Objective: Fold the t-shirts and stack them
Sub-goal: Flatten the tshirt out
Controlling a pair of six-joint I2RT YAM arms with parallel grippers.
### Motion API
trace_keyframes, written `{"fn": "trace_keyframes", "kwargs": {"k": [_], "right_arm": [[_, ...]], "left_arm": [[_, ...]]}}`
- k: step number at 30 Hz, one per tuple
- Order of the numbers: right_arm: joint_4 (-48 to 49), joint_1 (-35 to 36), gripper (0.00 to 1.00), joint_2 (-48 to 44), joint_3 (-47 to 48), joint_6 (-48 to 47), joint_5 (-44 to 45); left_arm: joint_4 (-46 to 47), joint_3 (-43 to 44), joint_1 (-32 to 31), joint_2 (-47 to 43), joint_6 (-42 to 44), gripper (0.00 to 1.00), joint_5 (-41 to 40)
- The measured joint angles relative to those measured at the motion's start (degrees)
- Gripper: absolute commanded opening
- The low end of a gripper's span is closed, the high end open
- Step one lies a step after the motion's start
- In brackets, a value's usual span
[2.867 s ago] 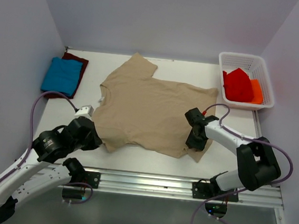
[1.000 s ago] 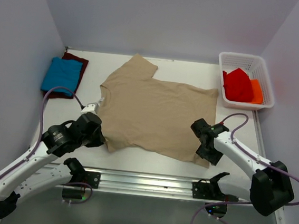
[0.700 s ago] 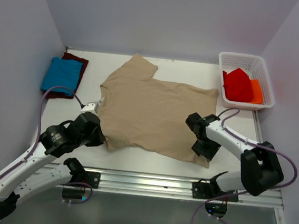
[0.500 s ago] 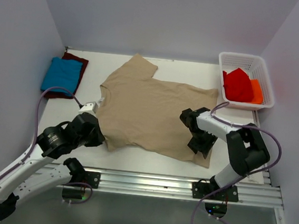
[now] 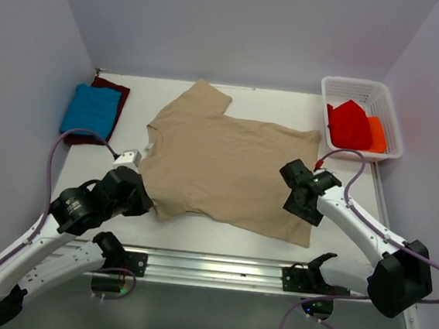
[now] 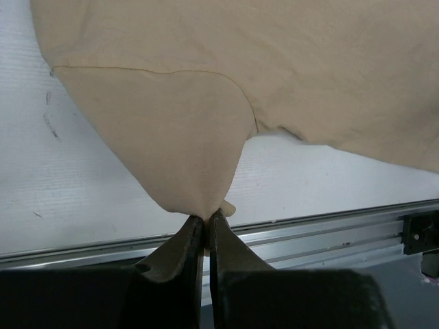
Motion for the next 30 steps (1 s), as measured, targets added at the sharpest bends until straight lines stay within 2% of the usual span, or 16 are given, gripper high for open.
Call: {"fn": "trace_keyframes", "kwargs": {"k": [5, 12, 18, 24, 30], "right_arm": [[5.7, 0.8, 0.73, 0.3, -3.8, -7.5, -3.4], [11.2, 7.6, 0.74, 0.1, -10.5, -14.6, -9.7], [9.2, 10.9, 0.71, 4.0, -10.3, -11.8, -10.5], [9.0, 12.5, 0.7, 4.2, -12.4, -8.5, -12.1], [9.4, 12.5, 0.71, 5.4, -11.2, -8.1, -12.1]], "left_arm": [[0.1, 0.0, 0.0, 0.3, 0.0, 0.08, 0.1], [0.1, 0.0, 0.0, 0.3, 0.0, 0.08, 0.1], [0.0, 0.0, 0.0, 0.2, 0.0, 0.08, 0.2], [0.0, -0.1, 0.0, -0.7, 0.0, 0.07, -0.2], [0.5, -2.2, 0.1, 1.1, 0.7, 0.0, -6.2]]}}
